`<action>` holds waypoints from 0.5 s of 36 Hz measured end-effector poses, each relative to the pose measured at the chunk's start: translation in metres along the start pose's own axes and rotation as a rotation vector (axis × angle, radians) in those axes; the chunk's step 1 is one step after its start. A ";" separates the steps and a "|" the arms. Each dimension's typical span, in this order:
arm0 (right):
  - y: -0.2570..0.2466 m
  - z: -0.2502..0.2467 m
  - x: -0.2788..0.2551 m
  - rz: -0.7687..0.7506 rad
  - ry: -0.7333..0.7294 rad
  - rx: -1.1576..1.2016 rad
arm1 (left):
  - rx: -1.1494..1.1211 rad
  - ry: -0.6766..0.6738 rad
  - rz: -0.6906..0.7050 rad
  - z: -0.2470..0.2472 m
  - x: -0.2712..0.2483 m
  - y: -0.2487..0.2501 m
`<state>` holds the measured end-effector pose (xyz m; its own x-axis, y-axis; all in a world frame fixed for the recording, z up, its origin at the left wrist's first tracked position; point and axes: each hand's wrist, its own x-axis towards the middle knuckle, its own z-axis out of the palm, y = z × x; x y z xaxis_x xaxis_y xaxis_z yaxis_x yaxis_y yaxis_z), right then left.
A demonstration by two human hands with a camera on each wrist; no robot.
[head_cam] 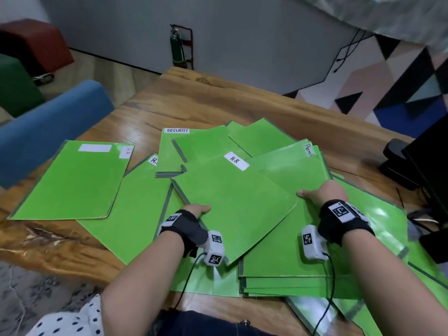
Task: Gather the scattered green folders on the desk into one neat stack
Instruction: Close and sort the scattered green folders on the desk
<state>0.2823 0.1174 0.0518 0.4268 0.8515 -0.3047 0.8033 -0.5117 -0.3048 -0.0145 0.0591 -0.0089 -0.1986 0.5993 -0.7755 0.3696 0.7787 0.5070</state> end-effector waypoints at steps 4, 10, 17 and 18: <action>0.006 0.001 0.002 0.020 -0.008 0.040 | -0.057 0.144 0.000 -0.001 -0.004 0.017; 0.019 0.008 0.006 0.058 -0.019 0.079 | -0.221 0.198 -0.066 -0.011 -0.004 0.024; 0.019 0.008 0.004 0.053 -0.023 0.059 | -0.288 0.200 -0.050 0.003 -0.003 0.015; 0.018 0.008 0.004 0.051 -0.022 0.054 | -0.301 0.244 -0.025 0.003 -0.008 0.019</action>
<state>0.2956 0.1106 0.0381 0.4571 0.8214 -0.3412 0.7568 -0.5607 -0.3360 -0.0035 0.0686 0.0056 -0.4281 0.5776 -0.6951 0.0858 0.7916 0.6049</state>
